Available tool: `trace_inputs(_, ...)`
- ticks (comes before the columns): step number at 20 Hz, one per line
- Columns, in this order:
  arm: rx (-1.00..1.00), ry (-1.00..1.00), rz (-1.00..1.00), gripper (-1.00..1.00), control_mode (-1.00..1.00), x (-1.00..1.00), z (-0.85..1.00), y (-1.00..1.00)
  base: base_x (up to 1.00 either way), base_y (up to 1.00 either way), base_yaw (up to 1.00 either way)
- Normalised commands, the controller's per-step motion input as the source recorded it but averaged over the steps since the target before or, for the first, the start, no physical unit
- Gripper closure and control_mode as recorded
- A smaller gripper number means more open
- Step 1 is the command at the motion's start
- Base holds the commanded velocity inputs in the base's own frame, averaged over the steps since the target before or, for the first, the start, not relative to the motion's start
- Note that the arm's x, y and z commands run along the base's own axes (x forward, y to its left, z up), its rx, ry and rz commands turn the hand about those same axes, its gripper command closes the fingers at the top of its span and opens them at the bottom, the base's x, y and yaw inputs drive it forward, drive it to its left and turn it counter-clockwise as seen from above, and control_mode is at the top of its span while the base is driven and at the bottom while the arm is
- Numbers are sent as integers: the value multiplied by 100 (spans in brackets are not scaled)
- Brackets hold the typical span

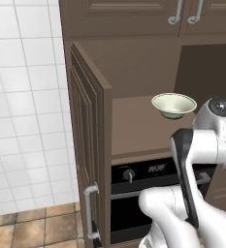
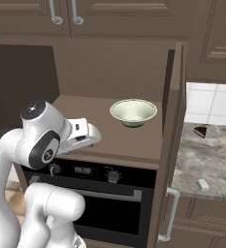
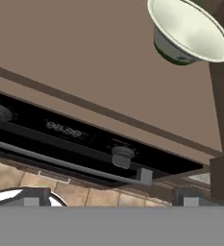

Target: Pick both bowls and place them on the counter. Then place the cream cheese stick in one bowl and place the marshmallow in the other bowl.

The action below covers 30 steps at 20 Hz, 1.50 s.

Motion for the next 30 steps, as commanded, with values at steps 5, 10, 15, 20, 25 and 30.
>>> trace_inputs(5,-16,-11,4,-100,-100,46,45,2,0,0,0)
trace_inputs(10,-14,-6,4,-100,-100,44,23,1,0,0,0)
trace_inputs(15,-15,3,1,-100,-100,49,1,0,0,0,0)
trace_inputs(20,-15,11,0,-100,-100,55,-4,-1,0,0,0)
trace_inputs(25,-7,4,0,-100,-100,60,-2,-15,0,0,0)
trace_inputs(30,-1,0,0,-100,-100,55,-21,-23,0,0,0)
